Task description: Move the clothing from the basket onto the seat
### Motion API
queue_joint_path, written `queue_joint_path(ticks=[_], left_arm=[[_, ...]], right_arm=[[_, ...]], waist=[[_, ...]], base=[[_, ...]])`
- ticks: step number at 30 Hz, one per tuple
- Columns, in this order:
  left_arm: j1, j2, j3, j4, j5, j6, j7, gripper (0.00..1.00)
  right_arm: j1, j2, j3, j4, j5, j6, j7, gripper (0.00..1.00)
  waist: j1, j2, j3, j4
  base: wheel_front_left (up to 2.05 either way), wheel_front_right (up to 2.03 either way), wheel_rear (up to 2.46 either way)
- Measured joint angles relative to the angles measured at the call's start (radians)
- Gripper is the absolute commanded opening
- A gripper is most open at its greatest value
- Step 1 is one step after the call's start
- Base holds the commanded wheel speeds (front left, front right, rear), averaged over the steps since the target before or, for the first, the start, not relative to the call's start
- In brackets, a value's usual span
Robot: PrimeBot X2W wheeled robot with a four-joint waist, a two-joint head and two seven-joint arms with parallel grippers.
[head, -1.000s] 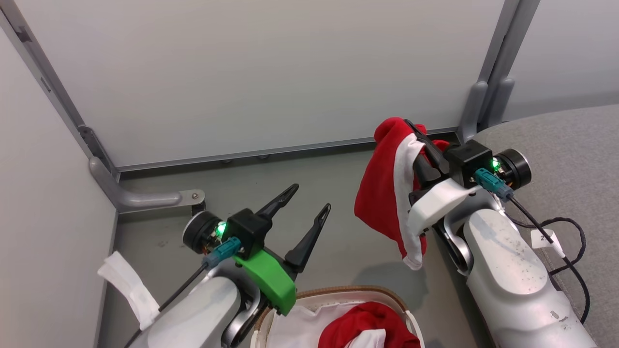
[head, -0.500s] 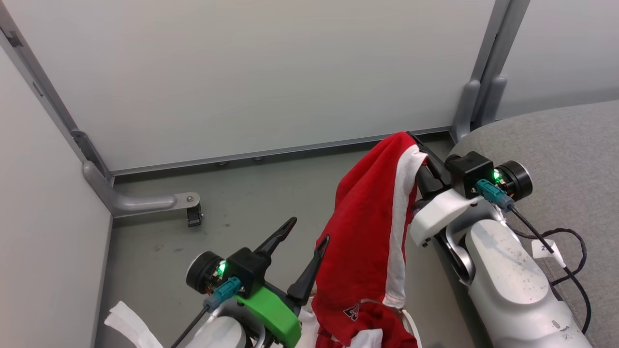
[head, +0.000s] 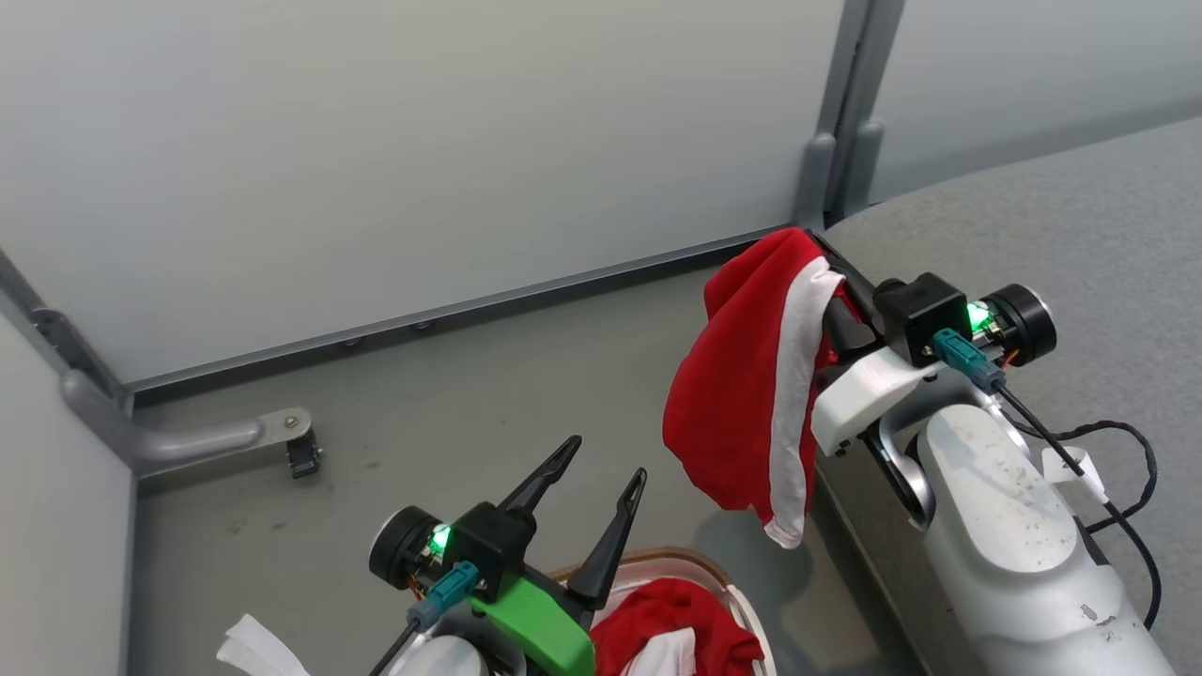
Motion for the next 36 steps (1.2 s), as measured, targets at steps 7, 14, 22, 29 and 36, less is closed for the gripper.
queue_joint_path(ticks=[7,14,22,29,36], left_arm=[[0.011,-0.022,0.004,-0.015,0.044,-0.003,0.0,1.0],[0.003,-0.024,-0.025,-0.022,0.053,-0.004,0.0,1.0],[-0.034,0.011,-0.064,-0.014,0.054,-0.005,0.0,1.0],[-0.088,0.04,-0.066,-0.019,0.06,-0.005,0.0,1.0],[-0.19,0.079,-0.104,-0.03,0.077,-0.005,0.0,1.0]], right_arm=[[-0.021,-0.045,-0.004,-0.008,-0.019,0.0,0.0,0.0],[-0.018,-0.065,-0.04,-0.025,-0.018,0.0,0.0,0.0],[-0.012,-0.067,-0.06,-0.053,-0.018,0.0,0.0,0.0],[-0.12,-0.105,-0.092,-0.069,-0.029,0.0,0.0,0.0],[-0.363,-0.234,-0.195,-0.033,-0.064,0.0,0.0,0.0]], waist=[[0.0,0.0,0.018,-0.127],[0.0,0.0001,0.047,-0.249],[0.0,0.0001,0.114,-0.33],[0.0,0.0,0.201,-0.332],[0.0,0.0,0.303,-0.289]], base=[[0.0,0.0,0.0],[0.0,0.0,0.0],[0.0,0.0,0.0],[0.0,0.0,0.0],[0.0,0.0,0.0]])
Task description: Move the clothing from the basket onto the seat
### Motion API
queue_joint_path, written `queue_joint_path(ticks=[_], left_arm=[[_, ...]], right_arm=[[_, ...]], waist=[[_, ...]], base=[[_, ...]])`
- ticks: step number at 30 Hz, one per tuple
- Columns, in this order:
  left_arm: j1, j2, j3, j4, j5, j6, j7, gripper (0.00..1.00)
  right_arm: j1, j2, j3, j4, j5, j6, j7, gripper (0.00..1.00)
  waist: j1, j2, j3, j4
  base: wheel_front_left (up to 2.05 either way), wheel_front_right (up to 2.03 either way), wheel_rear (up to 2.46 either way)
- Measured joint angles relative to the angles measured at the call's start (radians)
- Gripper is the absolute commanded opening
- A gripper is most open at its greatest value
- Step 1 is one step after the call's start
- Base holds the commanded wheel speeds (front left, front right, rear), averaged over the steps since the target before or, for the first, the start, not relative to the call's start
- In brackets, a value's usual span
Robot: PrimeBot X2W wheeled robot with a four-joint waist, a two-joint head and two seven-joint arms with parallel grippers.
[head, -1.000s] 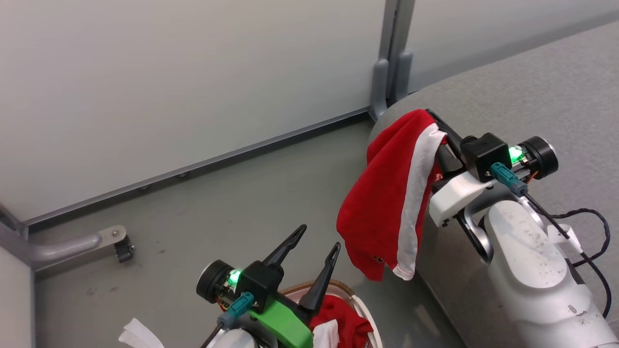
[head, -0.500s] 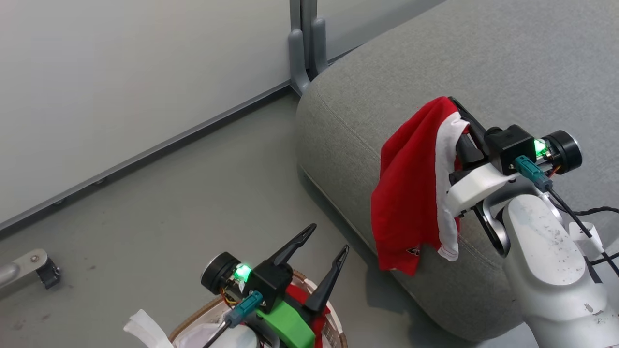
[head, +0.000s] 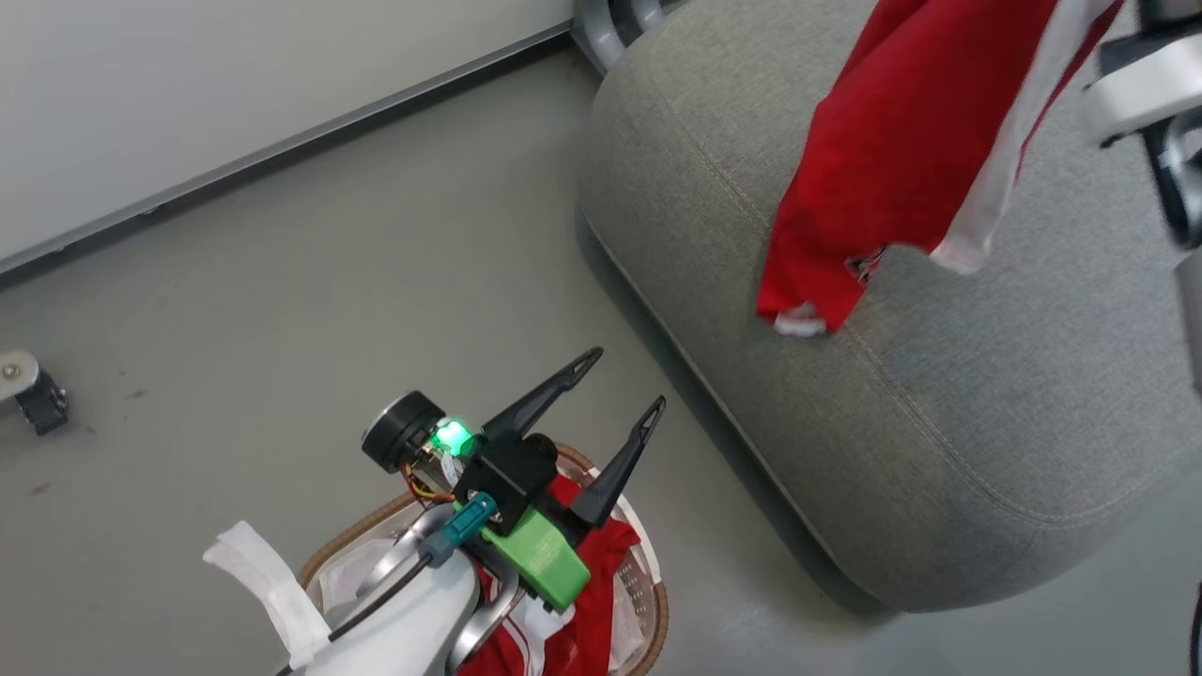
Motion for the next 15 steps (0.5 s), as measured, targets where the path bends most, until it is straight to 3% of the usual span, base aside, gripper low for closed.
queue_joint_path(ticks=[9,15], left_arm=[[-0.099,0.014,-0.015,-0.057,0.022,0.0,0.0,1.0],[-0.117,0.022,-0.033,-0.094,0.044,0.0,0.0,1.0]], right_arm=[[-0.325,-0.238,-0.132,0.093,-0.059,0.0,0.0,0.0],[-0.398,-0.242,-0.18,0.202,-0.1,0.0,0.0,0.0]], waist=[[0.0001,0.0,0.119,0.115],[0.0001,0.0,0.202,0.177]], base=[[0.0,0.0,0.0],[0.0,0.0,0.0]])
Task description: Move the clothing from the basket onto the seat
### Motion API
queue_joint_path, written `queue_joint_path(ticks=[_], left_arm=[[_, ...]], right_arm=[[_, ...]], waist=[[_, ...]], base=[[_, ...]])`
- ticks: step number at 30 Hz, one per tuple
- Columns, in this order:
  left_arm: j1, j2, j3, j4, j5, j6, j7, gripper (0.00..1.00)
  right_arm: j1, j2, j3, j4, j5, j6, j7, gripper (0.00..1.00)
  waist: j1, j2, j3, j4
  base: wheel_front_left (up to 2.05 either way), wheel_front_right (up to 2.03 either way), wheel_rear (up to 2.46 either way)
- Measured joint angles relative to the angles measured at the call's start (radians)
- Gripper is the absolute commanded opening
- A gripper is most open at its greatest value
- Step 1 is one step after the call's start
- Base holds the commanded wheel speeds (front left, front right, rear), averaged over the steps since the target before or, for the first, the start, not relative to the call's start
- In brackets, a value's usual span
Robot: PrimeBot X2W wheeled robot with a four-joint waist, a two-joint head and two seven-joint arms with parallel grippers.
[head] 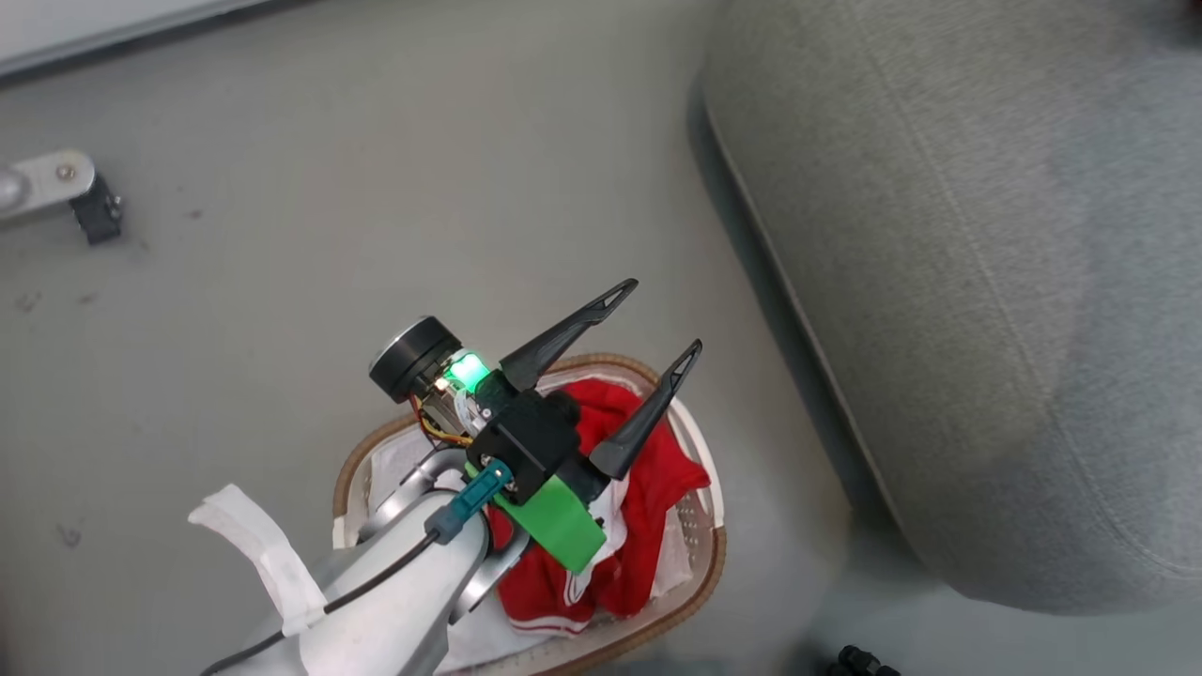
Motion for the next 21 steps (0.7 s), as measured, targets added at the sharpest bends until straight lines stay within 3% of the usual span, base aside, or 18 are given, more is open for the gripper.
queue_joint_path(ticks=[11,20,21], left_arm=[[-0.026,0.024,0.03,-0.009,0.009,0.015,0.0,1.0],[-0.021,0.016,0.051,-0.013,0.004,0.025,0.0,1.0],[-0.018,0.015,0.054,-0.012,0.001,0.025,0.0,1.0]], right_arm=[[0.122,0.165,-0.076,0.154,-0.041,0.0,0.0,0.0],[0.263,0.233,-0.128,0.203,-0.088,0.0,0.0,0.0],[0.277,0.234,-0.131,0.197,-0.092,0.0,0.0,0.09]], waist=[[0.0001,0.0,0.134,0.068],[0.0,0.0,0.151,0.073],[0.0,0.0,0.146,0.07]], base=[[0.0,0.0,0.0],[0.0,0.0,0.0],[0.0,0.0,0.0]])
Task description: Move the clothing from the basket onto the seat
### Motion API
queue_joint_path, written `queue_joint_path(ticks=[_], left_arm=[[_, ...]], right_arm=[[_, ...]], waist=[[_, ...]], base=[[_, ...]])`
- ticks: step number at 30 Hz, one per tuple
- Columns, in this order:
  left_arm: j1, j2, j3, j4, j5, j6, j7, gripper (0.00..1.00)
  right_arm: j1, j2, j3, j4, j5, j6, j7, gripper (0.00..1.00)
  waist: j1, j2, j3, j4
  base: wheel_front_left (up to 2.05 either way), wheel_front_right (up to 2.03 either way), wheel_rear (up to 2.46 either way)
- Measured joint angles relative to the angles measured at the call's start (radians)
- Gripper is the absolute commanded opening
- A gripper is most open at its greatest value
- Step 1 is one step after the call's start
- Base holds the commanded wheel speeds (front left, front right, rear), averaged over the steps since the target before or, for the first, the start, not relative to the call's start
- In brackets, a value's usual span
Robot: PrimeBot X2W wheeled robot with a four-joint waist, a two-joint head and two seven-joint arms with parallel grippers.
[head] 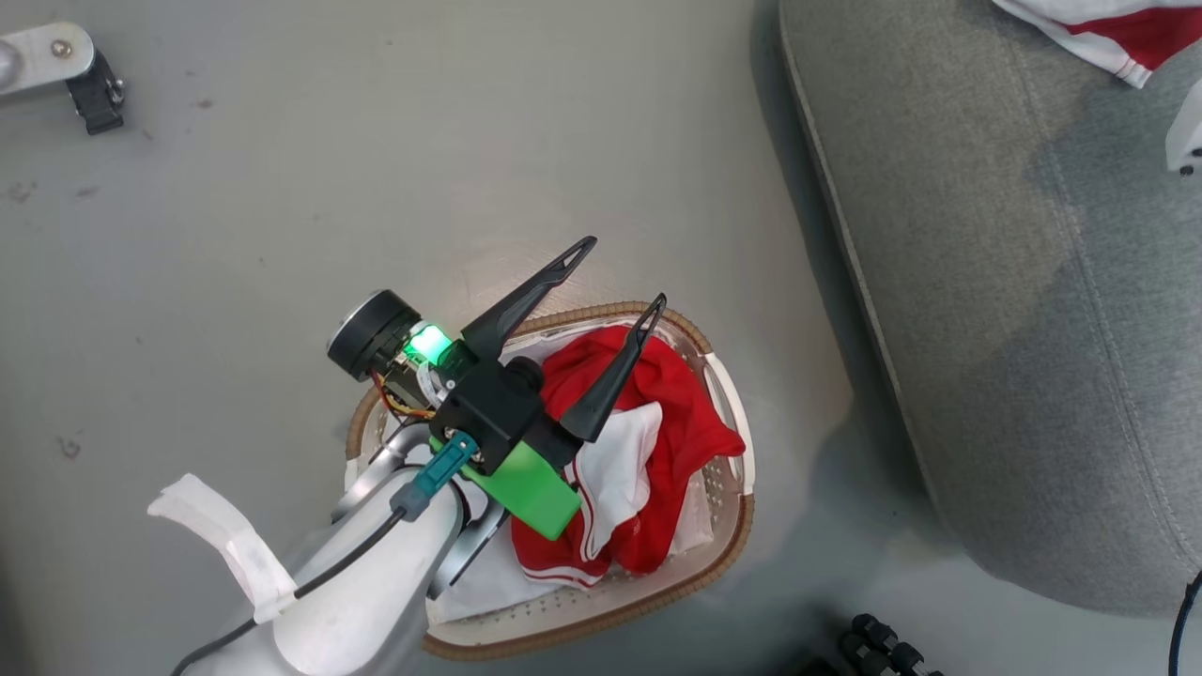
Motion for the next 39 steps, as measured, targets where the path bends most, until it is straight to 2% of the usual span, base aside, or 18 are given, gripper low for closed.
queue_joint_path(ticks=[1,2,3,8,14,25,30,39], left_arm=[[0.004,-0.001,0.002,0.002,-0.002,0.0,0.0,1.0],[0.009,-0.003,0.006,0.002,-0.003,0.0,0.0,1.0],[0.014,-0.006,0.01,0.002,-0.007,0.0,0.0,1.0],[0.05,-0.021,0.028,0.007,-0.018,0.0,0.0,1.0],[0.104,-0.041,0.081,0.008,-0.034,0.0,0.0,1.0],[0.207,-0.093,0.2,0.049,-0.053,-0.002,0.0,1.0],[0.261,-0.133,0.292,0.09,-0.053,0.004,0.0,1.0],[0.373,-0.172,0.463,0.113,-0.062,0.026,0.0,1.0]], right_arm=[[0.01,0.002,-0.003,-0.005,-0.002,0.0,0.0,0.38],[0.023,0.005,-0.005,-0.012,-0.003,0.0,0.0,0.74],[0.038,0.008,-0.006,-0.018,-0.009,0.0,0.0,1.0],[0.112,0.02,-0.003,-0.027,-0.03,0.0,0.0,1.0],[0.226,0.067,0.063,-0.07,-0.007,0.0,0.0,1.0],[0.333,0.058,0.16,-0.171,0.088,0.0,0.0,1.0],[0.372,0.077,0.197,-0.22,0.119,0.0,0.0,1.0],[0.481,0.179,0.239,-0.277,0.185,0.0,0.0,1.0]], waist=[[0.0,0.0,-0.005,-0.002],[0.0,0.0,-0.011,-0.005],[0.0,0.0,-0.018,-0.007],[0.0,0.0,-0.066,-0.017],[-0.0001,0.0,-0.147,-0.027],[-0.0001,0.0,-0.319,-0.026],[-0.0002,0.0,-0.403,0.001],[-0.0002,0.0,-0.511,0.098]], base=[[0.0,0.0,0.0],[0.0,0.0,0.0],[0.0,0.0,0.0],[0.0,0.0,0.0],[0.0,0.0,0.0],[0.0,0.0,0.0],[0.0,0.0,0.0],[0.0,0.0,0.0]])
